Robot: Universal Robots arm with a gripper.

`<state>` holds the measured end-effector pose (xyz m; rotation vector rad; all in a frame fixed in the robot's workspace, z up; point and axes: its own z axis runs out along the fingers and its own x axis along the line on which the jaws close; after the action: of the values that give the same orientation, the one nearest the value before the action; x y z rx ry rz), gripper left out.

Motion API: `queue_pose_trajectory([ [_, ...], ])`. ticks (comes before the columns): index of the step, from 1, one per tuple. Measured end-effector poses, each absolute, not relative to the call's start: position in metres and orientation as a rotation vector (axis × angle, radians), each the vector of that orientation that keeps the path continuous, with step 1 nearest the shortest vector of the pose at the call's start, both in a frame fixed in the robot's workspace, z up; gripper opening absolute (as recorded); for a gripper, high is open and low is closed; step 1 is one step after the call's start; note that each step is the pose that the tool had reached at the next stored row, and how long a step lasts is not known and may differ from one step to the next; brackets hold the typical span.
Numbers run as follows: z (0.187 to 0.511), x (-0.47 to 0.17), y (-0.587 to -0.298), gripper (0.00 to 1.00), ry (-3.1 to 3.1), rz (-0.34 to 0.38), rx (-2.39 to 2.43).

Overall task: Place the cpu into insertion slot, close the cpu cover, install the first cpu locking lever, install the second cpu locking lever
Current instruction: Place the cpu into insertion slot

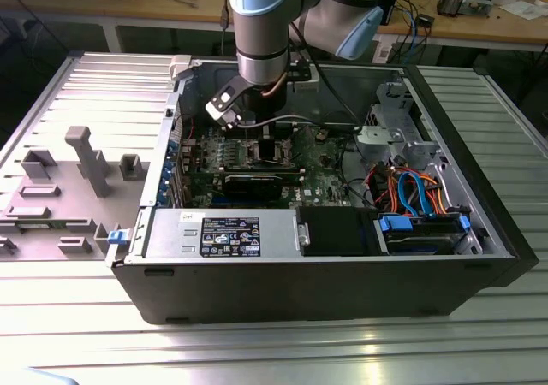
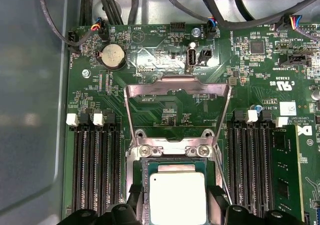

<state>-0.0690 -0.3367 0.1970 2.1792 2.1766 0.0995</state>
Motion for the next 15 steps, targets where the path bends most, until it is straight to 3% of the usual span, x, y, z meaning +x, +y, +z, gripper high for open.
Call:
queue_pose_trajectory([
  [15,0.1958,-0.0686,-0.3341,0.62,2.174,0.099,2.182],
])
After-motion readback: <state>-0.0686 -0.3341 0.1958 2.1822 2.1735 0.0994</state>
